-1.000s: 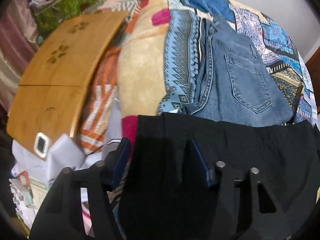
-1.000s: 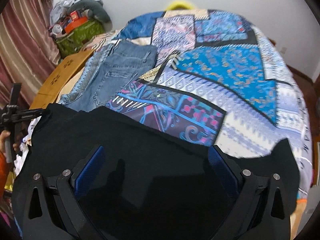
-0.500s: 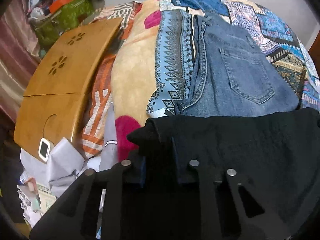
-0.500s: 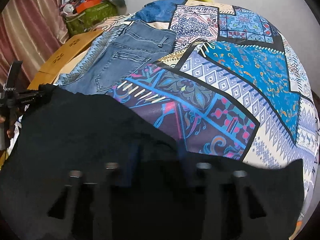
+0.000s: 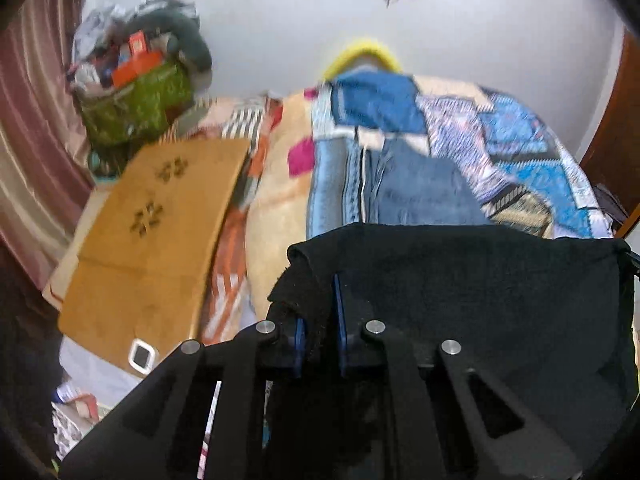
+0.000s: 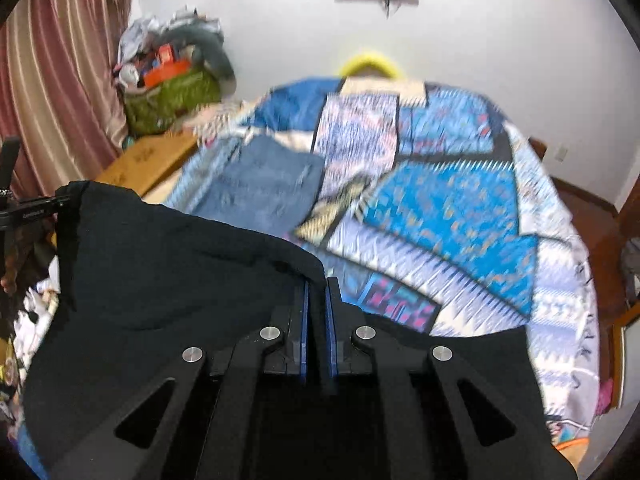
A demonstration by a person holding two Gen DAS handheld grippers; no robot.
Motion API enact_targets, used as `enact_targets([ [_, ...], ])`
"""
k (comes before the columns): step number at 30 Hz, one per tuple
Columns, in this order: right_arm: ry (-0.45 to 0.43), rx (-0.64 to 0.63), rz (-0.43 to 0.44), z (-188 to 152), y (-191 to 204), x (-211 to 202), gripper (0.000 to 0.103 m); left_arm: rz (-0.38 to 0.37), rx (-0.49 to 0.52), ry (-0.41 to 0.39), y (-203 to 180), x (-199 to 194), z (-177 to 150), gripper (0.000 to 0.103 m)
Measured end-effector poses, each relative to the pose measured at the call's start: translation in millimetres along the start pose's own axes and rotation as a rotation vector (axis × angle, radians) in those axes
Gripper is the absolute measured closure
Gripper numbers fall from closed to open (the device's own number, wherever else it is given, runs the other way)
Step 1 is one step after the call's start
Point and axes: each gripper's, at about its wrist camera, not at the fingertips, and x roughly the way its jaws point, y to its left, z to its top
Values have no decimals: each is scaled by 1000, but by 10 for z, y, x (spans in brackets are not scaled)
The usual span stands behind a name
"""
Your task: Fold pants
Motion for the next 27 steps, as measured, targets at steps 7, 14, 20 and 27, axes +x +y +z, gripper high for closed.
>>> enact_targets([
  [7, -11, -44, -1, -220, 227, -459, 97, -20, 10, -25, -19, -456, -235, 93],
  [14, -11, -48, 38, -565, 454, -871, 97, -45, -33, -13, 127, -897, -755, 93],
  [20, 8, 5, 72, -944, 582, -1064, 97, -44, -30, 7, 184, -1200, -1265, 93],
  [27, 68, 30, 80, -1468, 766, -1078, 96, -41, -70, 86, 270, -1171, -1877, 93],
])
